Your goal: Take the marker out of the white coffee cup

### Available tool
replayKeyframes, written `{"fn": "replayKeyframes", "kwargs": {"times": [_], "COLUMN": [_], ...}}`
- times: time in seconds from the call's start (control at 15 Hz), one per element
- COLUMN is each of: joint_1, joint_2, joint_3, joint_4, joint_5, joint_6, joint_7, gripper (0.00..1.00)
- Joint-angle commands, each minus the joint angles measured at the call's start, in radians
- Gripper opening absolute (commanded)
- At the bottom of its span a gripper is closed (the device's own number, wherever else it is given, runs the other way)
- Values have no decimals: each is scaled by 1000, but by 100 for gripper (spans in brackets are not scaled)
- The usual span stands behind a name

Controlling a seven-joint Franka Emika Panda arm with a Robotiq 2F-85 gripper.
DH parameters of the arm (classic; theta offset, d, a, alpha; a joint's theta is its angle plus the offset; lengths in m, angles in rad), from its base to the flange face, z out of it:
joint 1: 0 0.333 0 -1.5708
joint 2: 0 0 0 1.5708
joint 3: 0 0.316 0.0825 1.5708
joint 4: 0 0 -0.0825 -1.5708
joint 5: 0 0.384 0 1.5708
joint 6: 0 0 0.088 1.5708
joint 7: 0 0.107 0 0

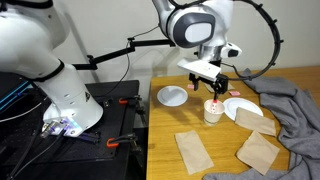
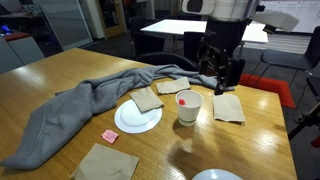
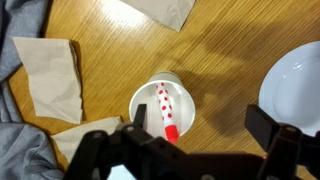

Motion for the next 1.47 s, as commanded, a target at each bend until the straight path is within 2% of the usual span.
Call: {"fn": "replayKeyframes", "kwargs": {"times": [0.0, 0.2, 0.47, 0.53, 0.67, 0.87, 1.07, 1.13, 1.4], "joint_1": [-64, -138, -234, -241, -252, -251, -243, -237, -210], "joint_2": [62, 106, 148, 153, 156, 157, 158, 159, 178], "joint_3": [36, 102, 205, 212, 222, 219, 211, 206, 180], "joint_4": [22, 31, 60, 65, 70, 77, 86, 90, 126], "joint_5": [7, 49, 102, 104, 101, 93, 88, 85, 65], "joint_6": [112, 183, 172, 166, 159, 151, 143, 137, 110], "joint_7": [-91, -168, -256, -262, -271, -264, -258, -254, -240], "gripper": [100, 100, 100, 100, 92, 69, 57, 60, 58]}}
